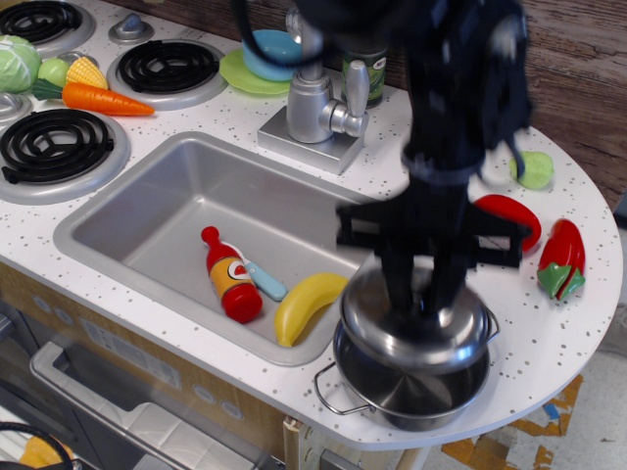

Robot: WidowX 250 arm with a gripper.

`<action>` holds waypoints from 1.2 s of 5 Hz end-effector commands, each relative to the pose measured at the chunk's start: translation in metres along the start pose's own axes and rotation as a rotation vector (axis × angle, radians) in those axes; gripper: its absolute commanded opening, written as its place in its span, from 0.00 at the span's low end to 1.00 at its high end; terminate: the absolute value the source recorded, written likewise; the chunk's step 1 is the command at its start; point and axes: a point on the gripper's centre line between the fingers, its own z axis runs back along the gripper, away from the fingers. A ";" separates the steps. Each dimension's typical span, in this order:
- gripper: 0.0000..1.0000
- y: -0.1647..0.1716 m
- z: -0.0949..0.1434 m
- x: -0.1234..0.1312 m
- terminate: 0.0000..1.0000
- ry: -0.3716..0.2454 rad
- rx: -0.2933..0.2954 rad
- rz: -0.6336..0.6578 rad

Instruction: Take lid off pot or pan

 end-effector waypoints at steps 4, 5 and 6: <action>0.00 0.005 -0.026 0.098 0.00 -0.219 -0.104 -0.228; 1.00 0.003 -0.034 0.100 0.00 -0.246 -0.157 -0.227; 1.00 0.003 -0.034 0.100 0.00 -0.246 -0.157 -0.227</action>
